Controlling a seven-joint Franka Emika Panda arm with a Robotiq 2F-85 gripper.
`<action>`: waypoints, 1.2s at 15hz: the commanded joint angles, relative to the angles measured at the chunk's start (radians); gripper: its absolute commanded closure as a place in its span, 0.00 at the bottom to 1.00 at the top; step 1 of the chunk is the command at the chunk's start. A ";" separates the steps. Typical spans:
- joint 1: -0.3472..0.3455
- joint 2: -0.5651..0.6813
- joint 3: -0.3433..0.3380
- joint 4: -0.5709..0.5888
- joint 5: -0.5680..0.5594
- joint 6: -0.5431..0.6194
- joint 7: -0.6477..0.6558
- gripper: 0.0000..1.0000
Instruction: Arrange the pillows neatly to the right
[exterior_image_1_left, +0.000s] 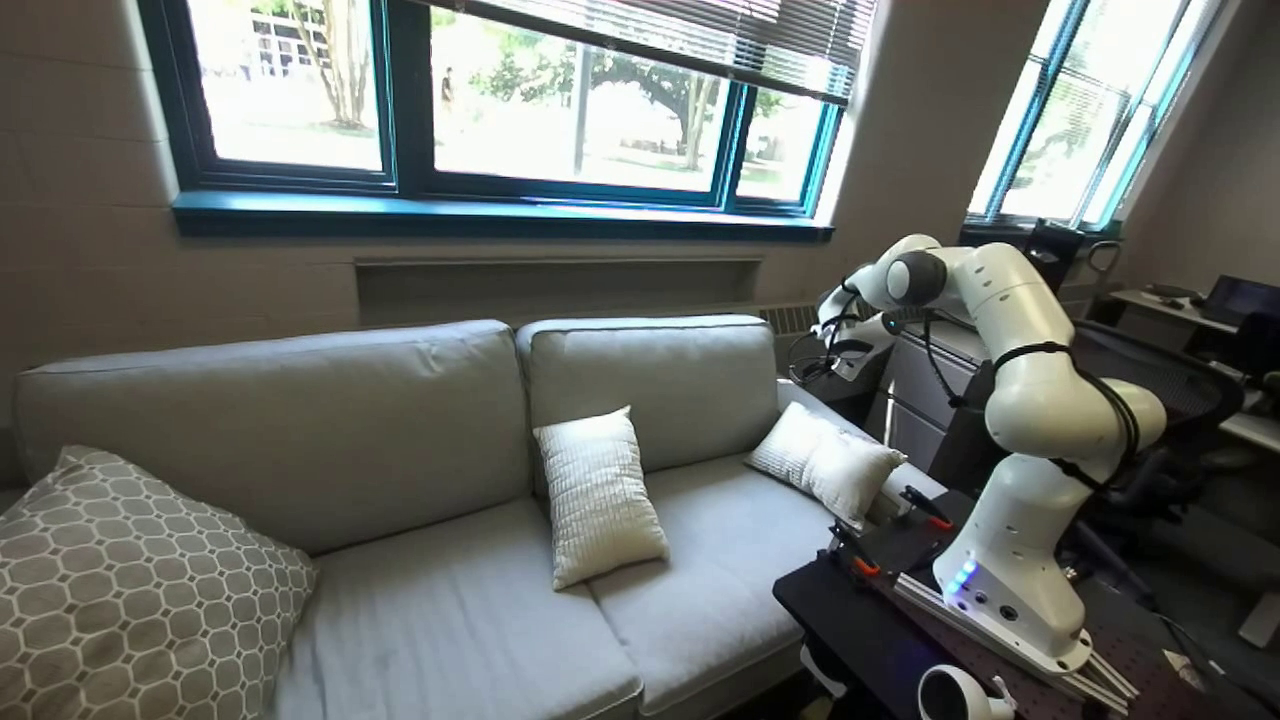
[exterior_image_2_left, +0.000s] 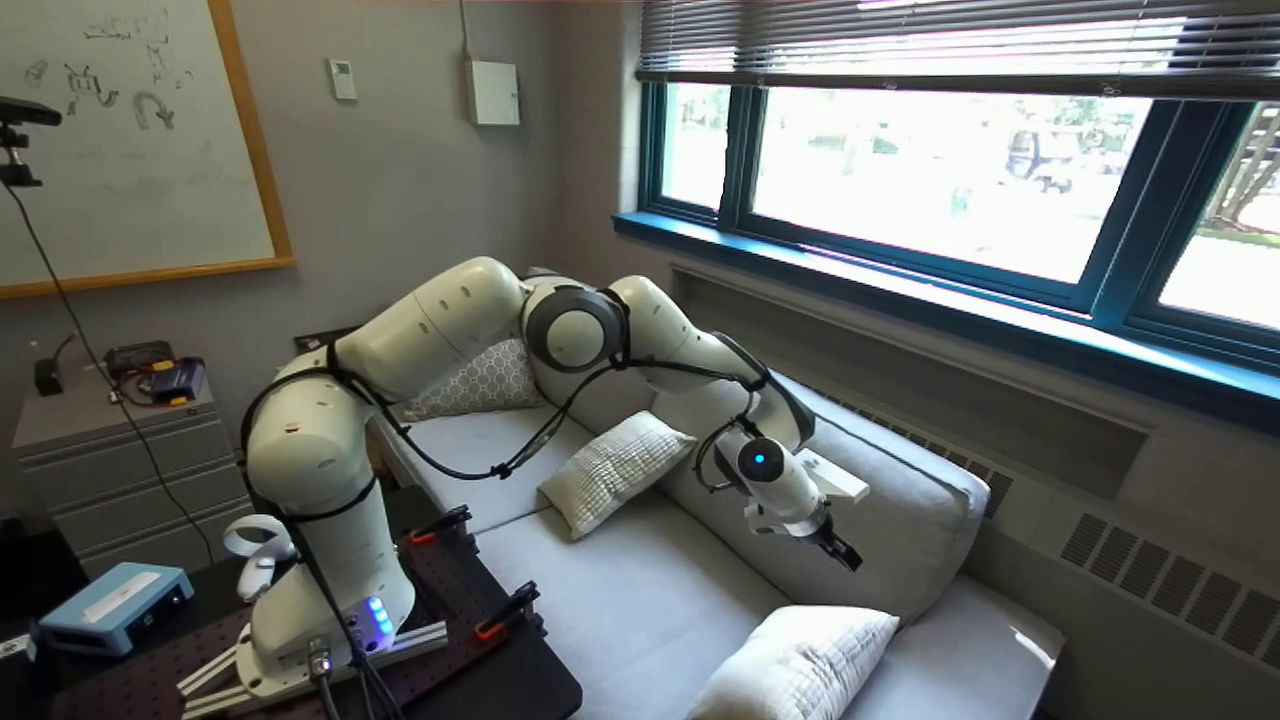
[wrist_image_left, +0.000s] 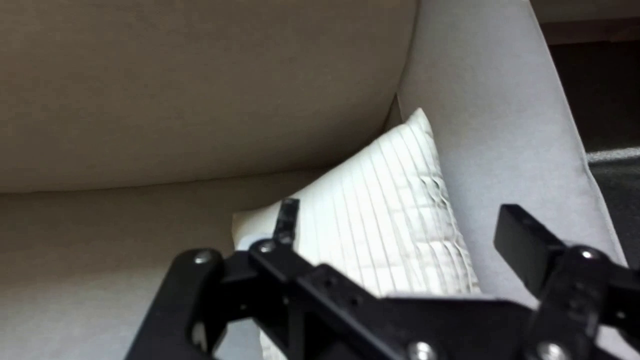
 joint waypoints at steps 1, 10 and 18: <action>0.083 -0.001 -0.002 0.028 -0.077 0.012 0.119 0.00; 0.362 0.035 -0.054 0.211 -0.370 -0.084 0.610 0.00; 0.400 0.156 -0.007 0.458 -0.683 -0.315 0.978 0.00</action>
